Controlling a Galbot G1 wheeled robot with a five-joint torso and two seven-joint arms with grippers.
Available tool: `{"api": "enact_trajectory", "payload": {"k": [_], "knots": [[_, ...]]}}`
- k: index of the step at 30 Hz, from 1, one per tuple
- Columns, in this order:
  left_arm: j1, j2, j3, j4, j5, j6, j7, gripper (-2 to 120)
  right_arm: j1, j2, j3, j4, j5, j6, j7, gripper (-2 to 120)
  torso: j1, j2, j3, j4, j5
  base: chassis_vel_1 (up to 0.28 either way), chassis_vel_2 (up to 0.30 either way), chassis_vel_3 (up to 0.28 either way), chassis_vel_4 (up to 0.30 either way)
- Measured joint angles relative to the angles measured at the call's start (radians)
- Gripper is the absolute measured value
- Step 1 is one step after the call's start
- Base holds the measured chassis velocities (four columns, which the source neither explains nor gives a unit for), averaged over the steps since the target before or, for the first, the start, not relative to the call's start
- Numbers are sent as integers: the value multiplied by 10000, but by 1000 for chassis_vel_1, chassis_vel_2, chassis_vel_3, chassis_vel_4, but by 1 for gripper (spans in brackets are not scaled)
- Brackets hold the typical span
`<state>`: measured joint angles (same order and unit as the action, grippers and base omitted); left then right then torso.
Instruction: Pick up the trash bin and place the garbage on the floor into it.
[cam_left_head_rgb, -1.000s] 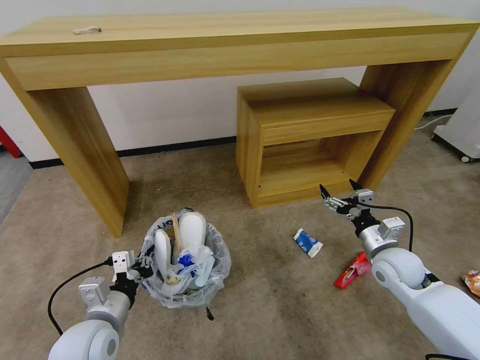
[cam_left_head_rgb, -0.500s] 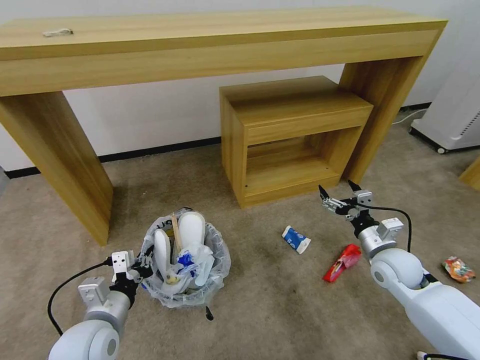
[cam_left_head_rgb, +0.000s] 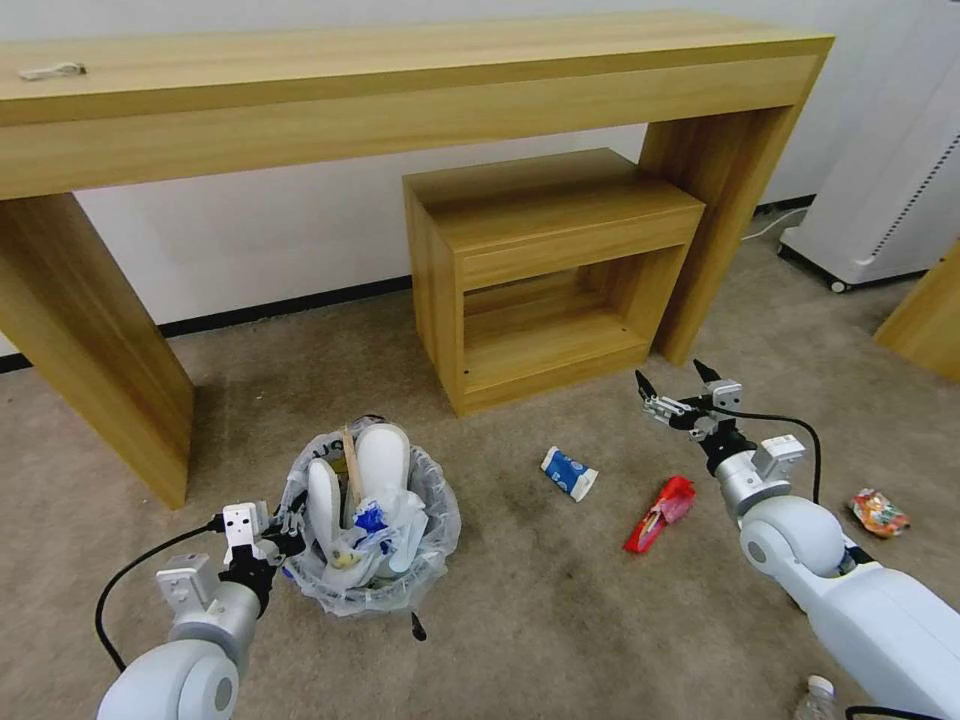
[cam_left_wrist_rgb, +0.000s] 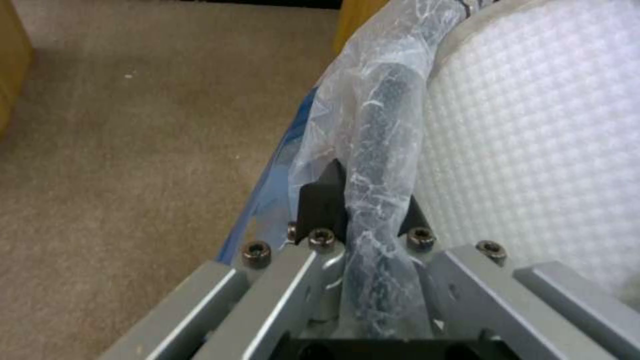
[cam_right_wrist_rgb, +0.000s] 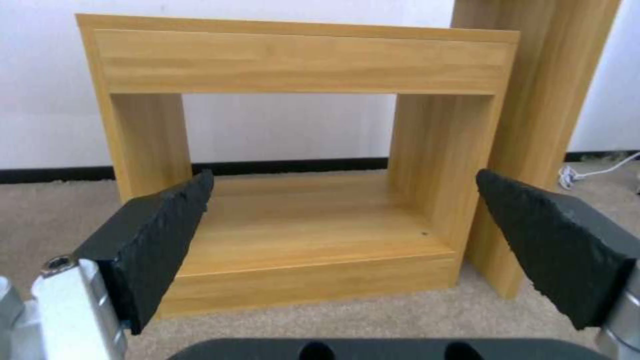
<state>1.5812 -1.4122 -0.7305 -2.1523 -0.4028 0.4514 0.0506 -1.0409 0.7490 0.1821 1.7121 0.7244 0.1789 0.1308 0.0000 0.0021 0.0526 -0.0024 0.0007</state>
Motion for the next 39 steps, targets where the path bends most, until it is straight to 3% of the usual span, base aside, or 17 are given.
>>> {"api": "enact_trajectory", "payload": {"k": [39], "knots": [[184, -157, -114, -292, 53, -123, -122, 3, -69, 123, -30, -54, -242, 568, -312, 100, 0, 0, 0, 1, 0, 0, 0, 0, 0]]}}
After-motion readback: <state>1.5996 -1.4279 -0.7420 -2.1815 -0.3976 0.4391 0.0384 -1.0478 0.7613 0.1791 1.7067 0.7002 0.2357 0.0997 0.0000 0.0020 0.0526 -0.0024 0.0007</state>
